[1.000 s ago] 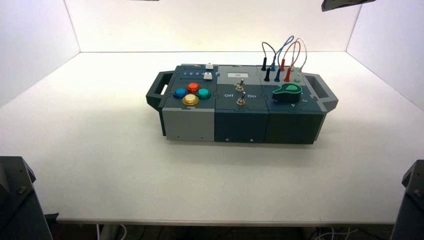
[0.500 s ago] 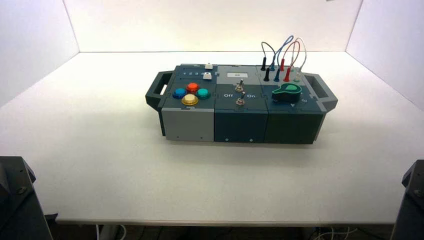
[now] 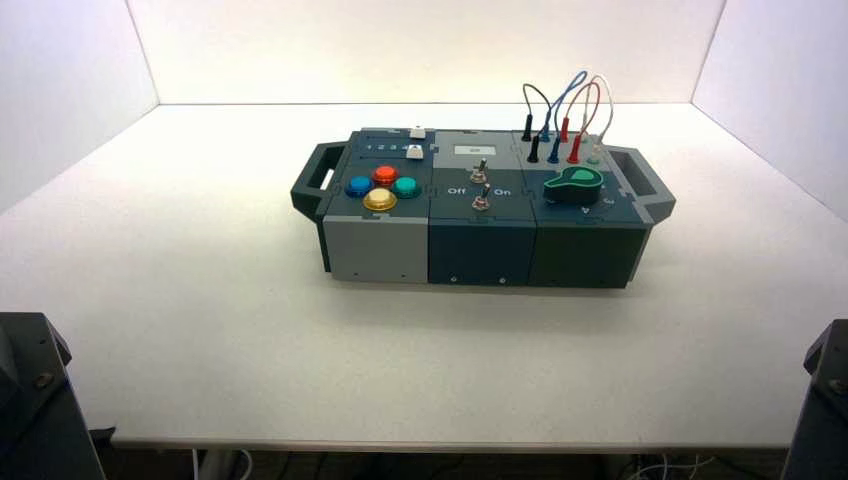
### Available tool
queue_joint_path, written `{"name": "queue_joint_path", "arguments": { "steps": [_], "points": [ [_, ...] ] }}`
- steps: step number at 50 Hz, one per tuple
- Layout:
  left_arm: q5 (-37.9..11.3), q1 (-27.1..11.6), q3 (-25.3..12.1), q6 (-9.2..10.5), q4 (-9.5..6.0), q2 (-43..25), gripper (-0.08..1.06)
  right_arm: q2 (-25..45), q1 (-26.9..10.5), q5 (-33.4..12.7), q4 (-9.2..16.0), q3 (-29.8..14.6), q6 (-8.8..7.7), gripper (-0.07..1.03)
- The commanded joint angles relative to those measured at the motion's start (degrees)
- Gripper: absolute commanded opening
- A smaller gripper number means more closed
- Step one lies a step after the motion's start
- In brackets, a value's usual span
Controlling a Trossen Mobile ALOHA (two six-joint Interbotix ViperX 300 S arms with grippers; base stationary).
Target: Return to the home position.
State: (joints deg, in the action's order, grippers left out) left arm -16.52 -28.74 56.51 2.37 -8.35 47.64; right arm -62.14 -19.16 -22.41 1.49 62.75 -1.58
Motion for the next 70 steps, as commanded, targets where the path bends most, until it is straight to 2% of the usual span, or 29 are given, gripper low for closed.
{"name": "queue_joint_path", "arguments": {
  "steps": [1,10,16,24,28,45,56,64,70],
  "points": [
    [-1.4,-0.1,0.7,0.0,0.09,4.0,-0.03,-3.8,0.3,-2.7,0.1,-0.6,0.18,-0.02],
    [-3.3,1.6,3.1,0.18,0.09,9.2,-0.03,-8.3,0.3,-6.8,0.1,-0.2,0.35,-0.02],
    [-5.8,4.1,4.4,0.09,0.09,12.7,-0.03,-11.3,0.3,-9.7,0.0,0.1,0.53,-0.02],
    [-8.7,6.2,4.7,0.0,0.53,17.1,-0.03,-16.1,1.0,-12.0,-1.0,0.0,0.53,-0.02],
    [-9.8,7.4,4.9,0.0,1.23,19.6,-0.03,-18.4,2.5,-12.6,-1.8,0.0,0.53,-0.02],
    [-15.6,13.4,6.9,-0.18,1.58,29.3,-0.03,-23.5,7.6,-14.6,-4.4,-0.7,0.62,-0.02],
    [-17.0,14.5,7.5,-0.18,1.76,33.4,-0.03,-25.0,11.5,-14.8,-5.2,-1.2,0.7,-0.02],
    [-17.5,14.9,7.4,-0.26,2.9,33.8,-0.03,-26.7,14.2,-14.9,-5.3,-0.6,0.7,-0.02],
    [-17.5,14.9,7.4,-0.18,3.08,33.8,-0.03,-27.0,14.7,-14.8,-5.2,-0.5,0.79,-0.02]
  ]
}}
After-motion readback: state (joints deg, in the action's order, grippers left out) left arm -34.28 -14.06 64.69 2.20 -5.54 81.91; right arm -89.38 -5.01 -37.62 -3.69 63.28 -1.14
